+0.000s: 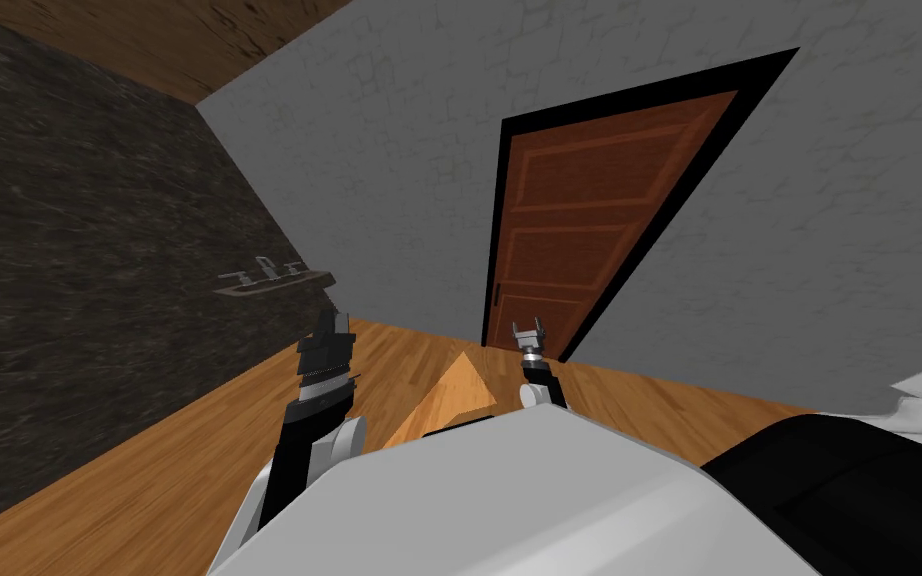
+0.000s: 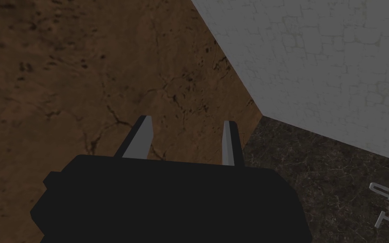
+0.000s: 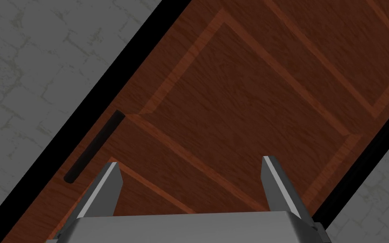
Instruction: Pull the door open
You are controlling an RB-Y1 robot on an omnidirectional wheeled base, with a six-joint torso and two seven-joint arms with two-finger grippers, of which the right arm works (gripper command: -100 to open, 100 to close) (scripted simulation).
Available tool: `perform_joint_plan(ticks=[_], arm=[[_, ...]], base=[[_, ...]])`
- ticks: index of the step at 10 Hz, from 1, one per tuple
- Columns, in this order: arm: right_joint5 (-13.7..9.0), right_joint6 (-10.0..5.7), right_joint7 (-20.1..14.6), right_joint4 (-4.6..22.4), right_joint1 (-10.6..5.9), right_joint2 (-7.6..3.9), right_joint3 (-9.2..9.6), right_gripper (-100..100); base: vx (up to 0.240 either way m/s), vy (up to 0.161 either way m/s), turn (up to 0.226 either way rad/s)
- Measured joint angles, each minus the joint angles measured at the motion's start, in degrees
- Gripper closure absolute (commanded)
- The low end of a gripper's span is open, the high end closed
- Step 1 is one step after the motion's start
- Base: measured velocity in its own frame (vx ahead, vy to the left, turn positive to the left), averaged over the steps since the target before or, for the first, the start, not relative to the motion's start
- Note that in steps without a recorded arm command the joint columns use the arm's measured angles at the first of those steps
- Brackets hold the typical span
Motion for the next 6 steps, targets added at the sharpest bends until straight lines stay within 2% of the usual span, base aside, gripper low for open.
perform_joint_plan(ticks=[5, 6], arm=[[-4.9, -1.8, -5.2, 6.3, -2.39, -0.85, 0.53, -100], [-5.8, -2.34, -6.4, 7.4, -2.41, -1.11, 0.76, -100]], base=[[0.09, -0.035, 0.09], [0.093, -0.05, 0.089]])
